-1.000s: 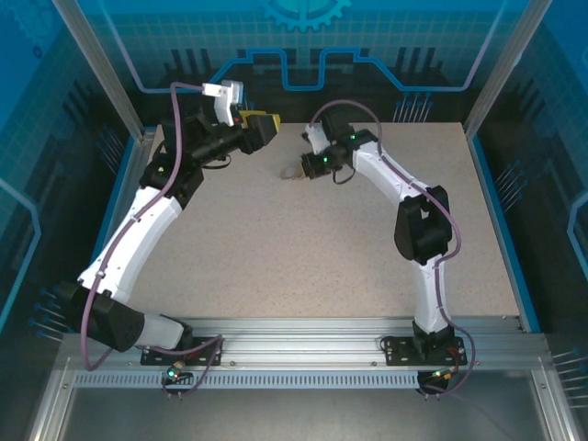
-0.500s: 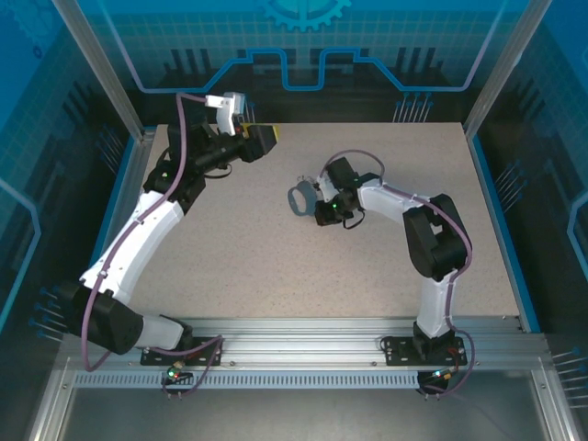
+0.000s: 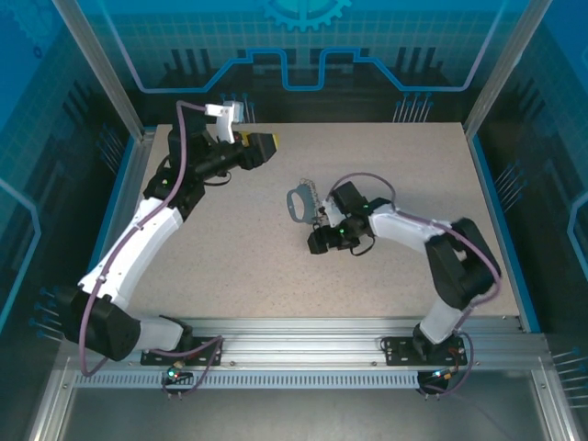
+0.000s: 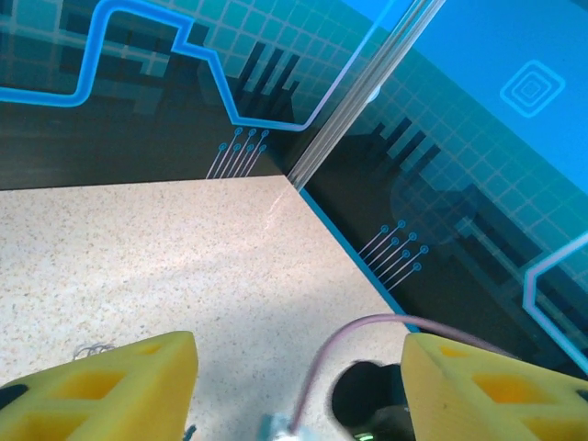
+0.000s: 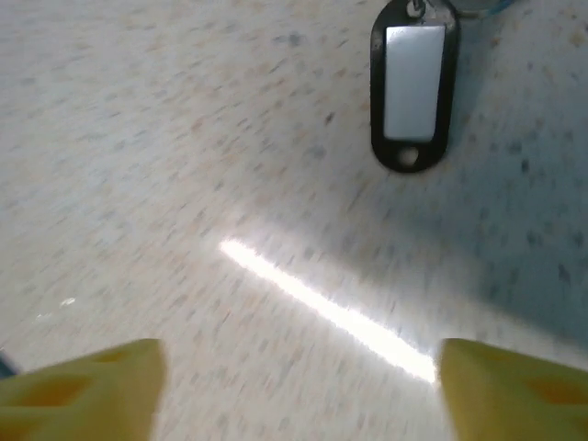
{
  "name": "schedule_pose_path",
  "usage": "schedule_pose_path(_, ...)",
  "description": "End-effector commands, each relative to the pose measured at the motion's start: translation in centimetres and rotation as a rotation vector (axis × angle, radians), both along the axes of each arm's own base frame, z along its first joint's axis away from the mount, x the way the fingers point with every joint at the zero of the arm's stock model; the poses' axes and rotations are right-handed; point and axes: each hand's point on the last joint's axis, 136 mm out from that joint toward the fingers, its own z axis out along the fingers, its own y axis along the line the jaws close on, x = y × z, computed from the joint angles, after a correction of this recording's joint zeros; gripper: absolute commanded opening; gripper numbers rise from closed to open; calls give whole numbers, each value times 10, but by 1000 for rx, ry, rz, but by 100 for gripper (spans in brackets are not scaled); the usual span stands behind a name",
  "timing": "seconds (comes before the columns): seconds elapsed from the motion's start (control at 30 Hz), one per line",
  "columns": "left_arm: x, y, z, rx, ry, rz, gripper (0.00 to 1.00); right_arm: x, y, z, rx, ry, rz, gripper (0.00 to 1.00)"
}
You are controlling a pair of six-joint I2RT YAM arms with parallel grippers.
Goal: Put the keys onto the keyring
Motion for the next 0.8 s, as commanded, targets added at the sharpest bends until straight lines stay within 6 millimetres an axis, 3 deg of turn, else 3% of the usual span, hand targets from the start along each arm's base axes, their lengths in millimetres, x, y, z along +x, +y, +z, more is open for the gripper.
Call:
schedule_pose_path(0.0,-17,10,17,-21,-55,20,68,1,-12,55,88,-77,-48,100)
schedule_pose_path(0.17,-31,34,10,34,-93,135,86,37,-62,131,120,-256,-220,100)
schedule_pose_path(0.23,-35,47,3,66,-112,200,90,52,-82,149,100,-315,-284,100)
schedule_pose_path(0.27,-36,55,0,86,-136,242,96,62,-94,155,80,-340,-325,100)
schedule_pose_path(0.33,-36,76,-10,142,-177,351,99,79,-118,160,33,-376,-406,100)
schedule_pose_path(0.5,-32,119,-52,352,-210,556,99,119,-190,159,-88,-495,-669,100)
schedule_pose_path(0.6,-28,137,-82,451,-208,626,99,130,-236,142,-244,-605,-807,100)
schedule_pose_path(0.67,-26,149,-100,477,-217,661,99,132,-254,126,-292,-659,-837,100)
schedule_pose_path(0.77,-27,167,-131,514,-197,718,99,128,-263,102,-391,-686,-771,100)
